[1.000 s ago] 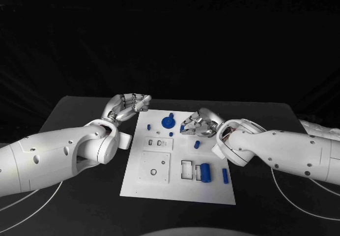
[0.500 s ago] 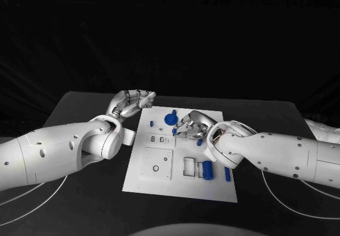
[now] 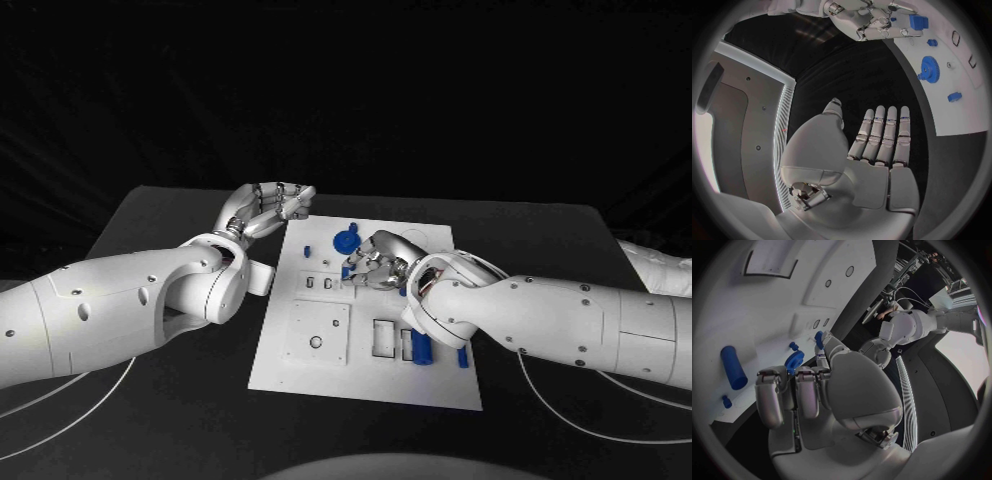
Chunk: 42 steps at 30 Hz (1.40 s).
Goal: Assemble the parts on the task board
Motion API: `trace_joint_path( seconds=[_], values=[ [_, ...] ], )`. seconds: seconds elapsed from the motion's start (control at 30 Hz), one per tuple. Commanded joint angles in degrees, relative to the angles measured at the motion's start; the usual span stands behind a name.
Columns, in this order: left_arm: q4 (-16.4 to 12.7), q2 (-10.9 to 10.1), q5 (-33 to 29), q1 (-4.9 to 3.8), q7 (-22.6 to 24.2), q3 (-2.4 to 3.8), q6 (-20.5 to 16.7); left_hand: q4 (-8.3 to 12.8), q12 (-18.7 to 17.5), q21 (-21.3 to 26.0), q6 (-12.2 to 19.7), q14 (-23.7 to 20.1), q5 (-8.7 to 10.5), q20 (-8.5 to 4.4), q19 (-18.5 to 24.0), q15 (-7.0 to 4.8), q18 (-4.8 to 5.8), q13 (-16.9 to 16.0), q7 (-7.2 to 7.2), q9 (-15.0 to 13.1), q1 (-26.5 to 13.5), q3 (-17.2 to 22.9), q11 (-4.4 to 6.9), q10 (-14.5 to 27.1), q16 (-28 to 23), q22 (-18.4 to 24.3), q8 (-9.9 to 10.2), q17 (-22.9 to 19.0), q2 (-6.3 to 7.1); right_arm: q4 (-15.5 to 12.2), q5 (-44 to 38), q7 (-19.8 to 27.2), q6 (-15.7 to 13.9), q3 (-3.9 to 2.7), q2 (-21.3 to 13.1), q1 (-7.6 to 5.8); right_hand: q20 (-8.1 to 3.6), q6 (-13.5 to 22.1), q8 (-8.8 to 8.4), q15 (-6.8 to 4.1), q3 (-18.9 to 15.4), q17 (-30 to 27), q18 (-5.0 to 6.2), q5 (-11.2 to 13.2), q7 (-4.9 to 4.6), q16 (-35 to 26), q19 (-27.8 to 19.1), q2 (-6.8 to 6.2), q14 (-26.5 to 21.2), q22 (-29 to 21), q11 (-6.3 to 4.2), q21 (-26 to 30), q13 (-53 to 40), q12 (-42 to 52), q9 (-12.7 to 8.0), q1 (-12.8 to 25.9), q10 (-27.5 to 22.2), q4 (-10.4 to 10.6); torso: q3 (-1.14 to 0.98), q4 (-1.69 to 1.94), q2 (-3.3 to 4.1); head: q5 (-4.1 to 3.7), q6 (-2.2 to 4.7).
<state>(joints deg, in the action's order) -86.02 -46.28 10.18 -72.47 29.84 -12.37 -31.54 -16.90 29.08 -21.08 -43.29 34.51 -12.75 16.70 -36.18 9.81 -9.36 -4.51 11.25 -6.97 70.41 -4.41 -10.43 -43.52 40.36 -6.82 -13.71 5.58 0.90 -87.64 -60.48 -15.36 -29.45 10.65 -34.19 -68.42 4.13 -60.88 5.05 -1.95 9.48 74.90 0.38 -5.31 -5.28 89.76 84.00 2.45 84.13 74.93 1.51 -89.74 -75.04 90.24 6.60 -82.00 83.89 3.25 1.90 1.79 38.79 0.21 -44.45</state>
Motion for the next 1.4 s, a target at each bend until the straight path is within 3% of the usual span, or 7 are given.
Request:
trace_joint_path(
  seconds=[0.03, 0.67, 0.9, 1.4],
  values=[
    [-0.25, -0.03, 0.3, -0.06, 0.58, 0.04, 0.23, 0.2, -0.21, 0.33, 0.37, -0.28, -0.38, -0.17, 0.42, -0.02, -0.81, -0.08, 1.73, -0.08, -0.01, -0.14, -0.09, 0.46, -0.14, 0.05, -0.25, 0.05, -0.65, 0.45, -2.52, -1.3, -0.96, -0.01, 0.47, 0.25, 0.21, 0.08, 0.03, 0.33, -0.37, 15.1, -0.38, -0.2, -0.3, 0.24, 6.0, 0.34, 5.87, 15.07, 0.38, -0.26, -14.96, -0.24, -0.02, 0.48, 6.11, -0.01, 0.01, 0.03, 0.0, 0.15, -0.06],
    [-0.73, -0.58, 0.3, -0.08, 0.65, 0.05, 0.03, 0.21, -0.2, 0.33, 0.4, -0.27, -0.44, -0.17, 0.42, -0.03, -0.81, -0.09, 1.73, -0.1, 0.09, -0.14, -0.09, 0.46, -0.13, 0.06, -0.3, 0.06, -0.75, 2.02, -3.01, -1.42, -0.48, -0.01, 2.11, 1.13, 0.39, 0.16, -0.19, 0.5, -0.44, 15.1, -0.38, -0.22, -0.52, 0.24, 6.0, 0.32, 5.87, 15.07, 0.65, -0.26, -14.96, -0.24, -0.14, 0.55, 6.11, -0.02, 0.05, 0.01, -0.11, 0.2, -0.77],
    [-0.64, -0.58, 0.3, -0.08, 0.69, 0.05, 0.07, 0.21, -0.2, 0.33, 0.4, -0.27, -0.44, -0.17, 0.42, -0.03, -0.81, -0.09, 1.73, -0.1, 0.09, -0.14, -0.09, 0.46, -0.13, 0.06, -0.3, 0.06, -0.75, 2.58, -3.0, -1.34, -0.36, -0.01, 2.43, 1.4, 0.45, 0.22, -0.28, 0.56, -0.46, 15.1, -0.38, -0.23, -0.57, 0.24, 6.0, 0.34, 5.87, 15.07, 0.7, -0.26, -14.96, -0.24, -0.18, 0.59, 6.11, -0.01, -0.05, -0.03, -0.05, 0.17, -0.65],
    [-0.51, -0.52, 0.3, -0.08, 0.7, 0.05, 0.1, 0.21, -0.19, 0.32, 0.43, -0.26, -0.51, -0.17, 0.42, -0.03, -0.81, -0.1, 1.72, -0.12, 0.22, -0.15, -0.08, 0.45, -0.12, 0.08, -0.37, 0.08, -0.88, 3.25, -2.88, -0.75, 0.1, -0.01, 2.96, 1.61, 0.57, 0.35, -0.45, 0.68, -0.49, 15.1, -0.38, -0.23, -0.65, 0.24, 6.0, 0.41, 5.87, 15.07, 0.79, -0.26, -14.96, -0.24, -0.27, 0.71, 6.11, 0.06, 0.02, 0.02, -0.01, -0.07, -0.55]
  ],
)
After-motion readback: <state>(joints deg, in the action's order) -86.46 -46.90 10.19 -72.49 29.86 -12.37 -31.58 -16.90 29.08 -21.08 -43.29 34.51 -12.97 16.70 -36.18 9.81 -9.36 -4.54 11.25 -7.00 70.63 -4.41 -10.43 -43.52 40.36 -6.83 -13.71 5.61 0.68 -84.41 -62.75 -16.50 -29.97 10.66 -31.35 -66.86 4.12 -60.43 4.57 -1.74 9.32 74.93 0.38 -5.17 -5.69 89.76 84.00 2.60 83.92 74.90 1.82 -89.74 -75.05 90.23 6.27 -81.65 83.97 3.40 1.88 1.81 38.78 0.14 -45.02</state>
